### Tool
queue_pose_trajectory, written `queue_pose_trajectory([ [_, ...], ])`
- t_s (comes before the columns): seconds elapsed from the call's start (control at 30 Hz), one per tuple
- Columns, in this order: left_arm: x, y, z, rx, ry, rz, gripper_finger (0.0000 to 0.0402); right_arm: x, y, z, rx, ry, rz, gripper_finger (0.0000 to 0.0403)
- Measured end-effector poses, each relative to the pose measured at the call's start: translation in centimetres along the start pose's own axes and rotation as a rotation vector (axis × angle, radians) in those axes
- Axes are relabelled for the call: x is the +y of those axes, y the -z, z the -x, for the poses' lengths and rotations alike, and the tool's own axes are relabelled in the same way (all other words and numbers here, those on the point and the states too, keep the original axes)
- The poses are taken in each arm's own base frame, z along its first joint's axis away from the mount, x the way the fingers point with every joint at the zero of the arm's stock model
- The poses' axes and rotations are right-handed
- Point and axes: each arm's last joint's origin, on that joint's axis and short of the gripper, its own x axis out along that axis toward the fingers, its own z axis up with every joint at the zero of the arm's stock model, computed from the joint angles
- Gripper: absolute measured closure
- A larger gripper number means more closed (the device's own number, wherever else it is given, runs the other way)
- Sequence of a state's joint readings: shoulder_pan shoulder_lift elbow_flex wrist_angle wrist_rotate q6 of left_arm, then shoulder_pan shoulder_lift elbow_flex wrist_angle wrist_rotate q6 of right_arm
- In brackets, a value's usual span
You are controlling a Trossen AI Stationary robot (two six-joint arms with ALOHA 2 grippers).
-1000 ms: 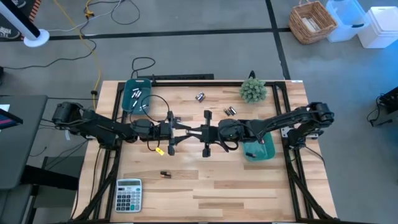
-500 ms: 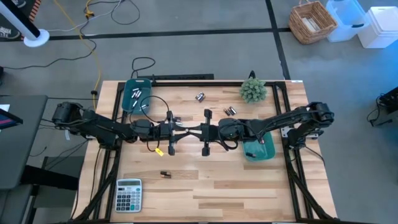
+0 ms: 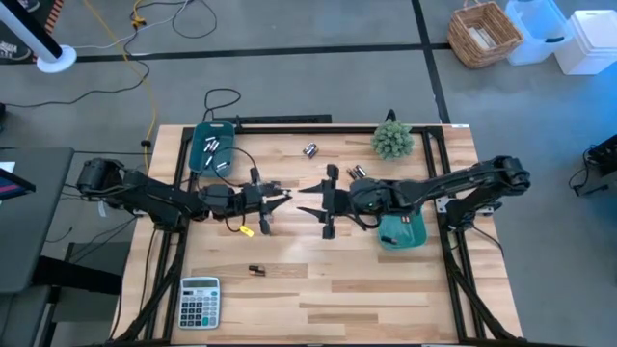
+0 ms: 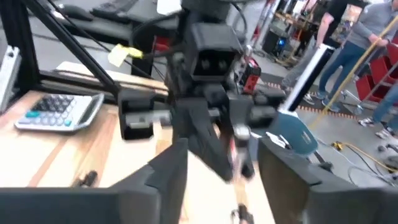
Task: Sort batteries
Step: Put the black-silver battery into the blue bin
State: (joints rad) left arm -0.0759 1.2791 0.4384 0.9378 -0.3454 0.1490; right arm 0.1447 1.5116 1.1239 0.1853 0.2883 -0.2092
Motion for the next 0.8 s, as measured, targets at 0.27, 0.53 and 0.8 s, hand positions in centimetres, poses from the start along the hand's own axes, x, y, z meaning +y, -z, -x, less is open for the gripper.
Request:
queue_pose_trajectory([
  [0.27, 2.4, 0.3, 1.6, 0.049, -0.246, 0.057, 0.0357, -1.1, -0.4, 2.5, 0.104, 0.049, 0.005, 0.0169],
  [0.53, 6.7, 1.0, 2.4, 0.134, -0.600, 0.128, 0.0357, -1.7, 2.9, 5.8, 0.150, 0.119, -0.056, 0.0177],
  [0.8, 11.4, 2.5, 3.8, 0.255, -0.881, 0.183, 0.0357, -1.0, 7.8, 11.3, 0.090, 0.218, -0.180, 0.0178],
])
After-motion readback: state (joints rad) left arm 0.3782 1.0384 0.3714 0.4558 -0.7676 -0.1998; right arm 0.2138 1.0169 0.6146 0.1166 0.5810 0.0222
